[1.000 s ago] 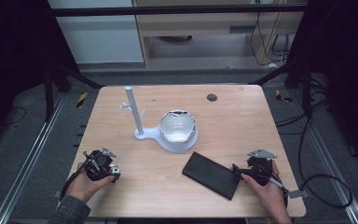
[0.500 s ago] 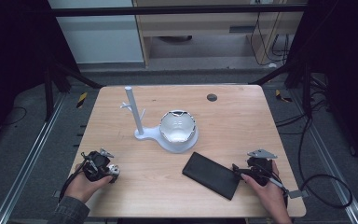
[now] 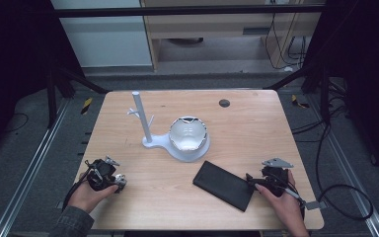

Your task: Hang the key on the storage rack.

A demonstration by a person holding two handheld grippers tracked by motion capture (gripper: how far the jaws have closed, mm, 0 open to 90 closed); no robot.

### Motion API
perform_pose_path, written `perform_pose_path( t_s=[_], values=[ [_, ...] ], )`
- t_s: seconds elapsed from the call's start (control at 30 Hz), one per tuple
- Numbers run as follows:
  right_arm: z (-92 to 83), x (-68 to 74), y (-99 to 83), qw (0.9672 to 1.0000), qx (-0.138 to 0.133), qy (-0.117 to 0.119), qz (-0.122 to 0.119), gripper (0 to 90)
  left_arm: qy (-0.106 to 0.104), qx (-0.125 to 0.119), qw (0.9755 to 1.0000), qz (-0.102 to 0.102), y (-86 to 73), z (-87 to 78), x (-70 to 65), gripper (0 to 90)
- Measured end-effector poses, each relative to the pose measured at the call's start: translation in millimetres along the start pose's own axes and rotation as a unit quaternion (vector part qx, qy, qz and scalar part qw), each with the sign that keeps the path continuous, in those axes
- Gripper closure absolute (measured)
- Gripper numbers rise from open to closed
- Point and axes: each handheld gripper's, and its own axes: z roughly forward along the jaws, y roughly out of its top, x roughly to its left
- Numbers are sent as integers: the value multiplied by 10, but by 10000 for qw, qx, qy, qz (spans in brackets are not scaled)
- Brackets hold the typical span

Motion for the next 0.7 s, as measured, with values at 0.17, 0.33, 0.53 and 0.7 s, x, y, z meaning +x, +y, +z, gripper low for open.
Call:
perform_pose_path(
  t_s=[0.17,0.33,0.53,0.7],
  values=[
    [-1,1,-1,10000,0,-3,0,54,21,-95,9999,-50,22,17,2,487],
    [-1,1,-1,10000,0,-2,1,54,23,-112,9999,-49,16,10,21,548],
    [-1,1,-1,10000,0,-2,0,54,24,-65,10000,-21,19,-1,14,626],
    [-1,1,-1,10000,-2,-1,5,54,67,-145,9999,15,26,-24,-6,703]
  ],
)
